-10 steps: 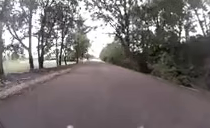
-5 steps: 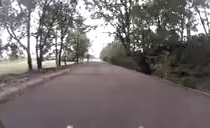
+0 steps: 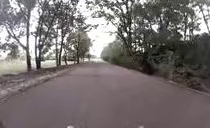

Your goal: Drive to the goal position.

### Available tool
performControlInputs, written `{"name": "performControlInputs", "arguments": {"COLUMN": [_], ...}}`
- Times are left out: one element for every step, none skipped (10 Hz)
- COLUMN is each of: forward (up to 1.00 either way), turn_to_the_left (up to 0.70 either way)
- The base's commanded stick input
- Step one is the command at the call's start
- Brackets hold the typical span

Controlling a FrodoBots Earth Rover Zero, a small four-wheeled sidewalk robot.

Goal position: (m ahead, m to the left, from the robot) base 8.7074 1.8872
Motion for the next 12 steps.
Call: {"name": "performControlInputs", "arguments": {"forward": [0.7,0.7,0.7,0.7,0.7,0.7,0.7,0.7,0.7,0.7,0.7,0.7], "turn_to_the_left": [0.0,0.0,0.0,0.0,0.0,0.0,0.0,0.0,0.0,0.0,0.0,0.0]}}
